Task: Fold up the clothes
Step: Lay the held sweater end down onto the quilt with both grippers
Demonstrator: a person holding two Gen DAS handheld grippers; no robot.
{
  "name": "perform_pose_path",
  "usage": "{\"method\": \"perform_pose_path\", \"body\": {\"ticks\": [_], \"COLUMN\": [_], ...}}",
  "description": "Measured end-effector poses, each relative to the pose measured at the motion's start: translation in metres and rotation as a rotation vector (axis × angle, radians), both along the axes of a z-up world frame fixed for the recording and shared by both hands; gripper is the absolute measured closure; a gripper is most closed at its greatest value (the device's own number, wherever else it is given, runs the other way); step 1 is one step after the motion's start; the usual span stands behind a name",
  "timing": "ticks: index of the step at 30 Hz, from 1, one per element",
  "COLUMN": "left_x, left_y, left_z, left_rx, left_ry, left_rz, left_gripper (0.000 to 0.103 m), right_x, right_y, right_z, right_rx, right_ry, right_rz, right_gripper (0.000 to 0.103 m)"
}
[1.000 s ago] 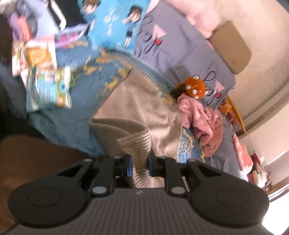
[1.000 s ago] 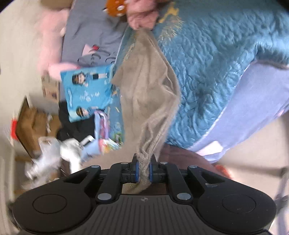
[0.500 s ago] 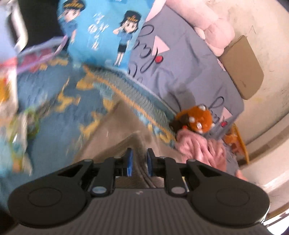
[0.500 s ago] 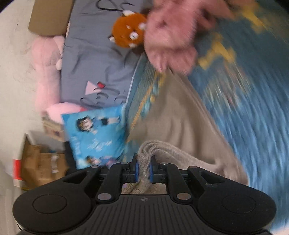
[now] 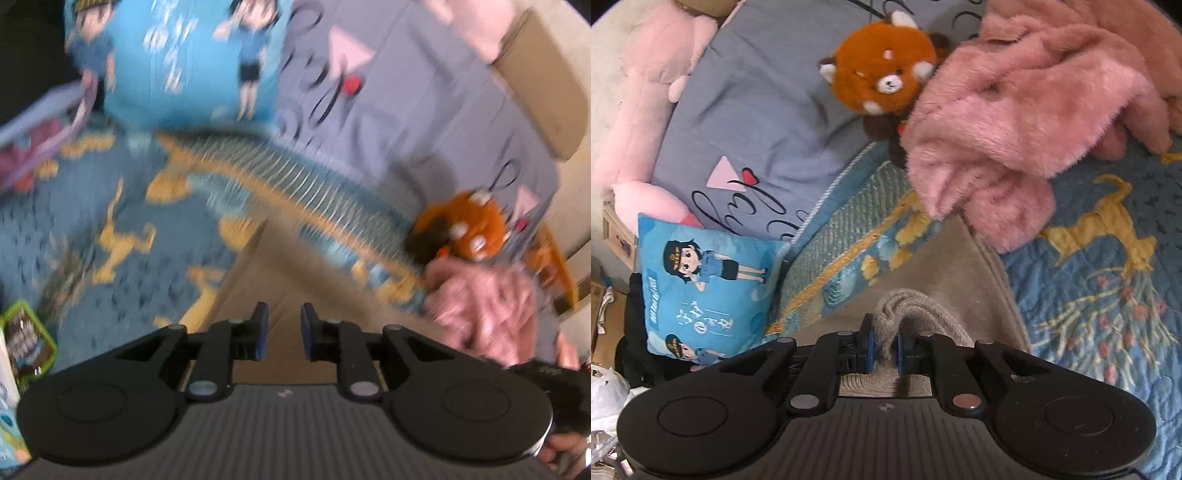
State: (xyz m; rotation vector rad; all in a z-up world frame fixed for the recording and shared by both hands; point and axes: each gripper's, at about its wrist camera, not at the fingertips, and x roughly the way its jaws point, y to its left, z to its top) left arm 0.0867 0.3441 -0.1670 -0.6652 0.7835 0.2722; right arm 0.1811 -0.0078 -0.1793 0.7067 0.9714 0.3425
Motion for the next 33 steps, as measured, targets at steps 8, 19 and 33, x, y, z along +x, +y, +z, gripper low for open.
{"method": "perform_pose_path", "body": {"ticks": [8,19,33], "left_x": [0.039,0.07,0.071], "left_y": [-0.01,-0.025,-0.043], "left_z": [-0.051,-0.071,-0.069], "left_rx": [0.125,0.281,0.383], "left_ry": [0.035,0.018,-0.023], "left_rz": [-0.308,-0.676,-0.761], "left_gripper": [0.072,0.058,0.082], "right_x": [-0.025,-0.032,-0.031], "right_y": [-0.029,-0.031,-0.03], "right_z": [-0.004,-0.006,-0.014], "right_rx": [0.003,-0.02,-0.038], "right_ry": [-0.007,-0.035,-0.024], "right_rz": [-0.003,0.033,0.03], "right_gripper": [0.093,0.092,0.092]}}
